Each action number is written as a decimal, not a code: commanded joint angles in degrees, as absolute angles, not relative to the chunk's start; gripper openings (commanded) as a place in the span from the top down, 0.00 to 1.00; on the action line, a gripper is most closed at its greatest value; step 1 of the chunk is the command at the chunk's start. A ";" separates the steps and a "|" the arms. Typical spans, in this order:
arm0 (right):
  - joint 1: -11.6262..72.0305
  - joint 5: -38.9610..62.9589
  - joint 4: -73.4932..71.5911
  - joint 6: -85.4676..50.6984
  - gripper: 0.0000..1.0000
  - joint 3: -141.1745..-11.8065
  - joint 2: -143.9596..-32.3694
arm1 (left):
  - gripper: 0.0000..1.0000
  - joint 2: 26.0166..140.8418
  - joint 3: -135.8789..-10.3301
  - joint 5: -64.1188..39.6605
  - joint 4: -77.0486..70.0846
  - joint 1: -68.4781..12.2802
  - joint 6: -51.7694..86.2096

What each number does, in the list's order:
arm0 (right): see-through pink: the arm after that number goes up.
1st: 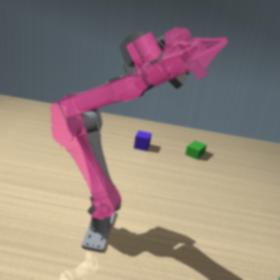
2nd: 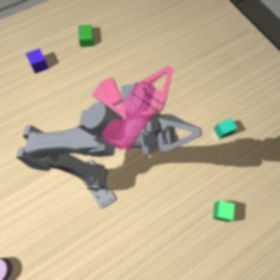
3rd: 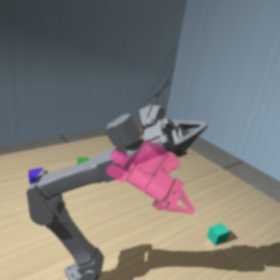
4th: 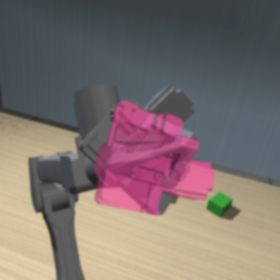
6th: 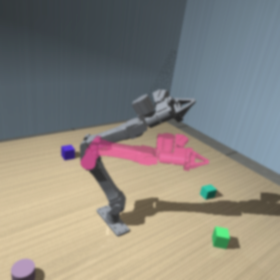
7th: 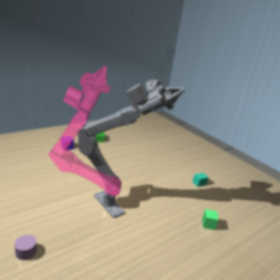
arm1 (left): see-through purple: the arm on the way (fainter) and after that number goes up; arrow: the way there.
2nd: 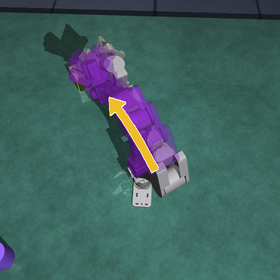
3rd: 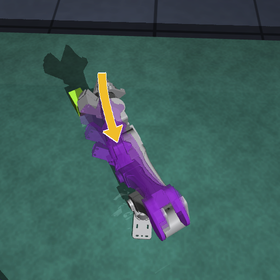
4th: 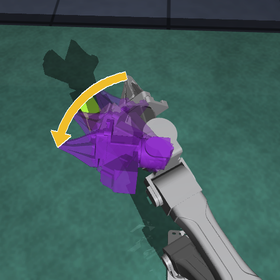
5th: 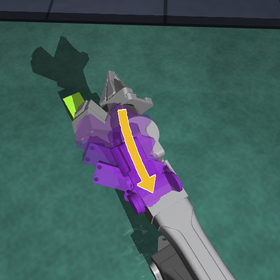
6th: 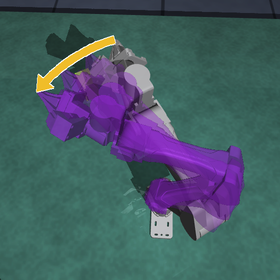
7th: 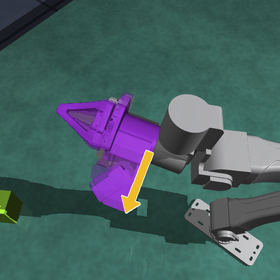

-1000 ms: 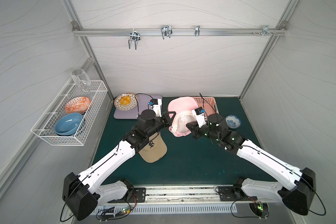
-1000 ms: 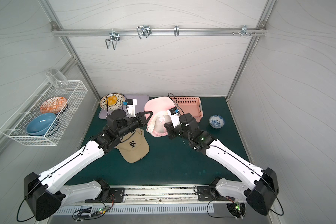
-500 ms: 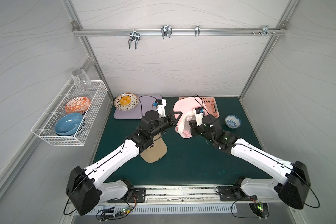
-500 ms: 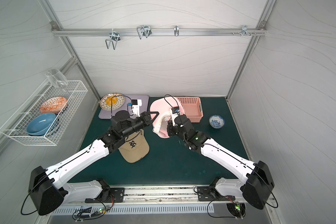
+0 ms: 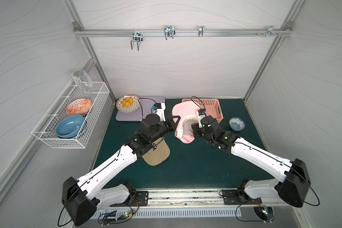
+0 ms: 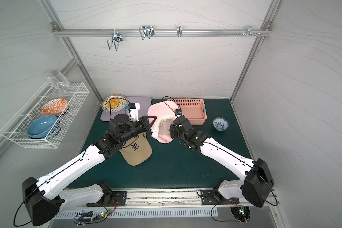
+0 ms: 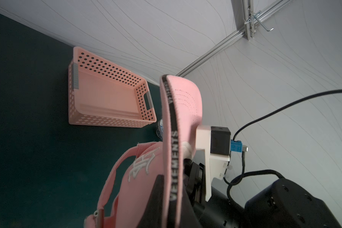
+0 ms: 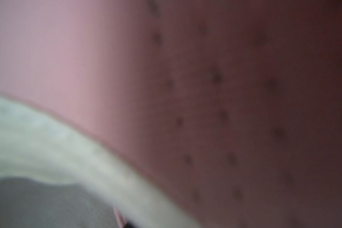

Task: Turn the baseball cap inside out
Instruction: Turn over the baseball cap.

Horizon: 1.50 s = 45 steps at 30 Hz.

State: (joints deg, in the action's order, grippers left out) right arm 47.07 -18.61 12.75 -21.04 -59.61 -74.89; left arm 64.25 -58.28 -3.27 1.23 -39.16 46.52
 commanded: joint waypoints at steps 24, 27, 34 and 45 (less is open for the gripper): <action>48.40 18.45 14.44 -9.57 0.23 -62.87 -67.43 | 1.00 64.51 -67.55 20.22 6.80 -45.28 48.58; 48.31 11.49 14.64 -9.97 0.22 -61.57 -65.27 | 1.00 63.70 -66.43 19.11 4.53 -45.33 44.02; 34.25 18.30 13.68 -13.49 0.22 -53.33 -52.79 | 1.00 60.11 -62.13 0.63 0.17 -43.01 20.83; 26.09 42.68 14.44 3.03 0.19 -47.97 -44.96 | 1.00 73.25 -72.53 -72.07 -4.59 -11.09 25.85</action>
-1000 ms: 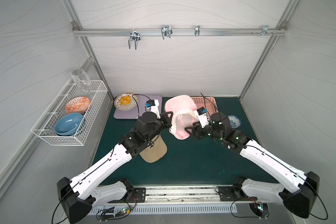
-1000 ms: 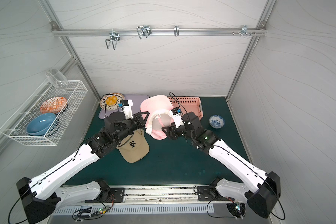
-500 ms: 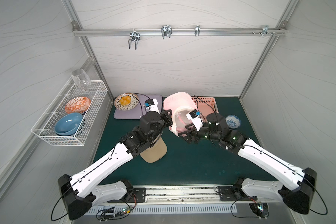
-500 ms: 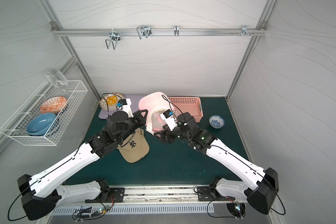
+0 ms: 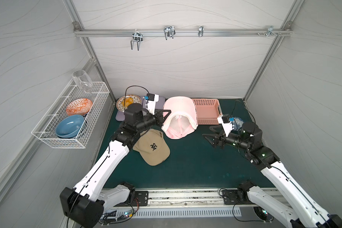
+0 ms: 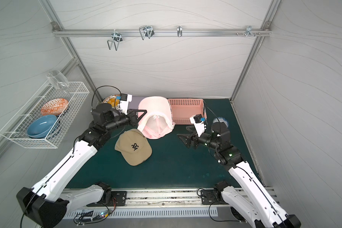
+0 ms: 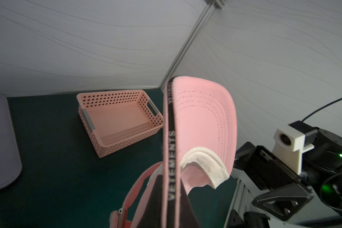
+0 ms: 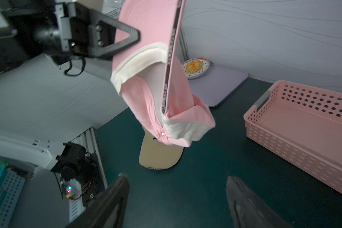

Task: Turn the baseball cap inside out
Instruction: Turn over the baseball cap.

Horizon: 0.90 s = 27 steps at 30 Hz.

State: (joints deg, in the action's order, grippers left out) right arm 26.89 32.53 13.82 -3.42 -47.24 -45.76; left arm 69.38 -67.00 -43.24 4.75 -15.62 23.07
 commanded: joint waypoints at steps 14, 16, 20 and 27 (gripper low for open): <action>28.15 46.95 13.38 23.36 0.18 -46.66 -43.53 | 1.00 79.57 -83.54 -93.51 14.26 -7.49 13.98; 30.07 45.55 13.08 27.42 0.18 -47.13 -44.56 | 1.00 79.43 -83.09 -93.70 14.00 -7.87 14.38; 36.85 39.45 11.91 34.60 0.18 -48.08 -47.67 | 1.00 80.38 -83.18 -92.68 13.39 -8.65 16.30; 41.90 29.83 7.78 38.94 0.17 -49.50 -50.75 | 1.00 81.68 -83.38 -90.96 13.17 -8.96 17.91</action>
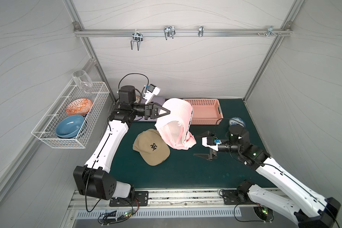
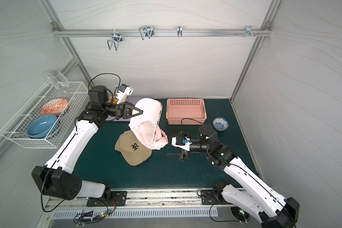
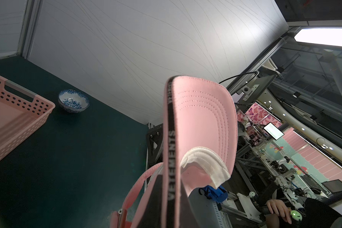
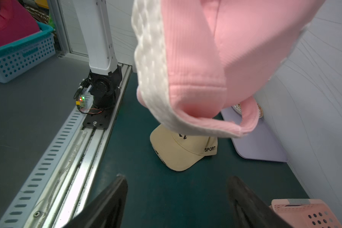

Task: Turn the baseball cap inside out
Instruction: Turn over the baseball cap.

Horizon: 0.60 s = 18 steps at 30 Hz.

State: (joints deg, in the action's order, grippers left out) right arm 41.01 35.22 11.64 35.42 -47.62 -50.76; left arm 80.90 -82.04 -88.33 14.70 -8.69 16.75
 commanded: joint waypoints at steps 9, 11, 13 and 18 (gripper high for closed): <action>44.86 25.39 4.04 42.58 0.16 -50.72 -51.16 | 1.00 84.08 -83.62 -88.30 13.19 -9.32 19.27; 45.15 27.33 4.07 42.88 0.16 -50.95 -51.19 | 1.00 84.76 -83.87 -87.87 13.32 -9.32 19.70; 45.39 29.70 5.37 43.09 0.17 -51.66 -51.34 | 1.00 85.33 -84.30 -87.19 13.51 -9.32 20.09; 47.27 32.30 10.54 44.28 0.19 -53.13 -52.18 | 1.00 86.27 -85.45 -85.61 13.38 -9.32 21.11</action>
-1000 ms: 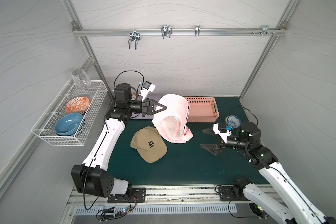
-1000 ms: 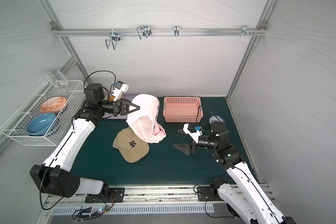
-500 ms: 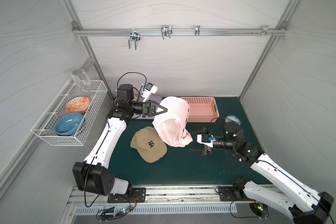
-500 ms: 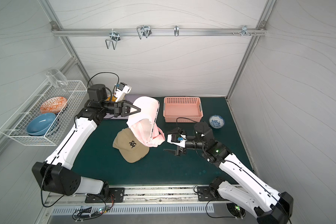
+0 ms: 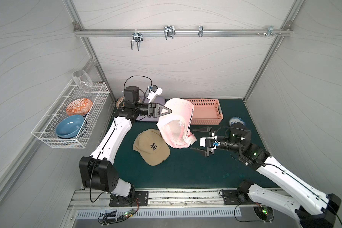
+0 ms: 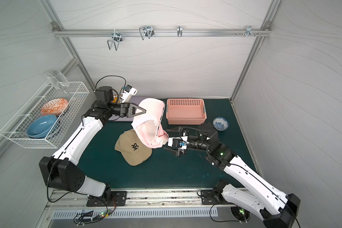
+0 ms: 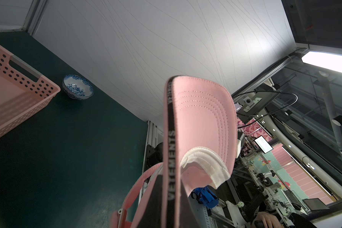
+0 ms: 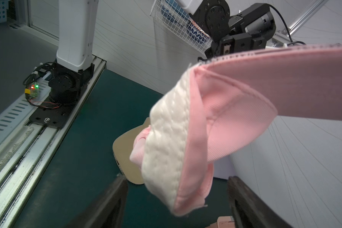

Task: Turn the baseball cap inside out
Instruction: Turn over the baseball cap.

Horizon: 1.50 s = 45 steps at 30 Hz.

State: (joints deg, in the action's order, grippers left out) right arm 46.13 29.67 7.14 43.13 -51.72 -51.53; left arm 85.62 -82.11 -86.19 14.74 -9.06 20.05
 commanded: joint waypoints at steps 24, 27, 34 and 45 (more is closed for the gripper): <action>47.15 10.50 3.87 29.14 0.92 -51.44 -58.12 | 1.00 83.03 -81.23 -71.69 -1.05 -9.52 31.90; 46.09 3.38 3.19 22.73 0.93 -51.42 -57.56 | 1.00 81.19 -79.55 -64.82 -2.48 -9.54 32.17; 41.93 -16.39 10.07 0.38 1.00 -57.14 -59.45 | 1.00 73.79 -67.71 -44.11 -14.57 -11.91 35.76; 37.45 -29.04 28.89 -22.62 0.86 -66.72 -68.01 | 1.00 66.47 -60.72 -11.11 -15.17 -23.71 28.57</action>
